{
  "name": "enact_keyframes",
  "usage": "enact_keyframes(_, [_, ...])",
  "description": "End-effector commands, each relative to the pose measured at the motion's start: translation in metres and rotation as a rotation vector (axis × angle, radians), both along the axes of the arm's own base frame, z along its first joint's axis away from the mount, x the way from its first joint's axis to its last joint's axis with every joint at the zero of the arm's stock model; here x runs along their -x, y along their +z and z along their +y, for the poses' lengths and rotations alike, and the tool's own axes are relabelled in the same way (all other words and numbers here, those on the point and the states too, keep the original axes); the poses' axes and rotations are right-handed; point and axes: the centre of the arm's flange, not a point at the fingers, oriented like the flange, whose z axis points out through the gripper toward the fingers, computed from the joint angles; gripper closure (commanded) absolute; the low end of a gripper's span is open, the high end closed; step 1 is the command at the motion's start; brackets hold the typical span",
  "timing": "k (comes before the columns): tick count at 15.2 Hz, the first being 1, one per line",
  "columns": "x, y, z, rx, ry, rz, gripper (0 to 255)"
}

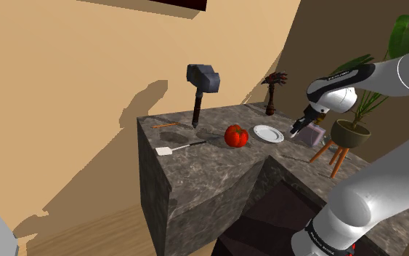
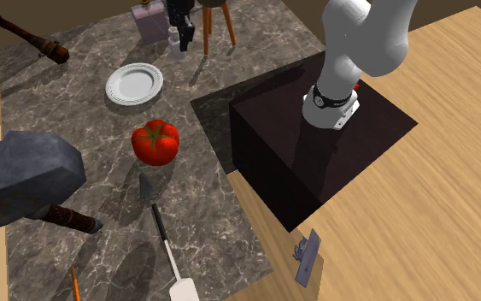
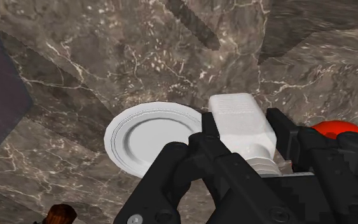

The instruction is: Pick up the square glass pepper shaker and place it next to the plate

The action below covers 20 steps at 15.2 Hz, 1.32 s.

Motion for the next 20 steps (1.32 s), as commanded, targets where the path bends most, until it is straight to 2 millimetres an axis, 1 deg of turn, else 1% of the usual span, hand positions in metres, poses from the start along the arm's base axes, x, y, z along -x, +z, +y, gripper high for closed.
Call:
enact_keyframes(1, [0.001,-0.01,0.001,0.0,0.0,-0.001,255])
enact_keyframes(20, [0.001,-0.11,0.001,0.0,0.0,-0.001,255])
